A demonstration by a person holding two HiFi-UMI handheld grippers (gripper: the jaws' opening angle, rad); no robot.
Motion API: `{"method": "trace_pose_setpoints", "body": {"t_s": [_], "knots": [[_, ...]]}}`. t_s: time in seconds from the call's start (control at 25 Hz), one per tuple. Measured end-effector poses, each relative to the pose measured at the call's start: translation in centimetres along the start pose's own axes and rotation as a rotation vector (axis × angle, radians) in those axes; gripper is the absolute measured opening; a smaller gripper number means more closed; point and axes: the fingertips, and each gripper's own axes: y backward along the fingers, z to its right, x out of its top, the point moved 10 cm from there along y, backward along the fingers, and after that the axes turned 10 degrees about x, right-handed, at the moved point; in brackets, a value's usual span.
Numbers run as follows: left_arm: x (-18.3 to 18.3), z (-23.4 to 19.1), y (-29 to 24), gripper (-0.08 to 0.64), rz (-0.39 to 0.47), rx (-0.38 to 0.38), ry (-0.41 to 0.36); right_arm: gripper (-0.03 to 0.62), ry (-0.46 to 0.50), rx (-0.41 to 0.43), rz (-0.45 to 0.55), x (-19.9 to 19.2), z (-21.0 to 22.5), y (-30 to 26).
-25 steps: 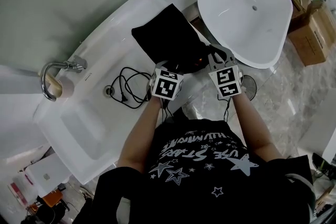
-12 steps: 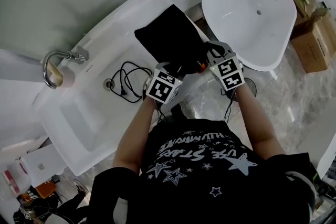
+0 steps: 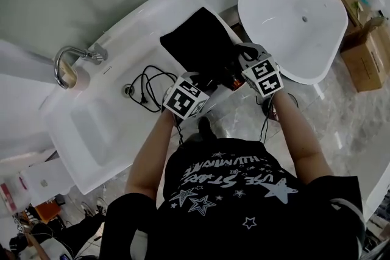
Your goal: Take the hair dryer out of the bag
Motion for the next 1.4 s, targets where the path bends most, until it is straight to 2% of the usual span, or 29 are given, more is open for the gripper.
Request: {"method": "trace_pose_setpoints", "body": {"t_s": [0.12,0.32,0.68,0.96,1.12,1.4], "knots": [[0.0,0.2,0.6,0.202,0.005,0.004,0.016,0.02,0.008,0.018,0.005,0.3,0.2,0.1],[-0.3,1.1,1.2,0.202,-0.015,-0.012,-0.042,0.02,-0.004,0.016,0.025,0.9,0.6,0.3],[-0.2,3.1,2.3,0.202,-0.003,-0.07,-0.09,0.02,-0.011,0.028,0.012,0.7,1.3,-0.4],[-0.5,4.7,3.5,0.202,0.033,-0.093,-0.08,0.018,-0.082,0.001,0.02,0.5,3.2,-0.4],[-0.3,5.8,4.1,0.202,0.054,-0.129,-0.101,0.018,-0.103,-0.01,0.021,0.3,3.6,-0.2],[-0.5,8.0,5.7,0.202,0.11,-0.198,-0.116,0.018,-0.077,0.035,0.016,0.3,1.9,-0.8]]}}
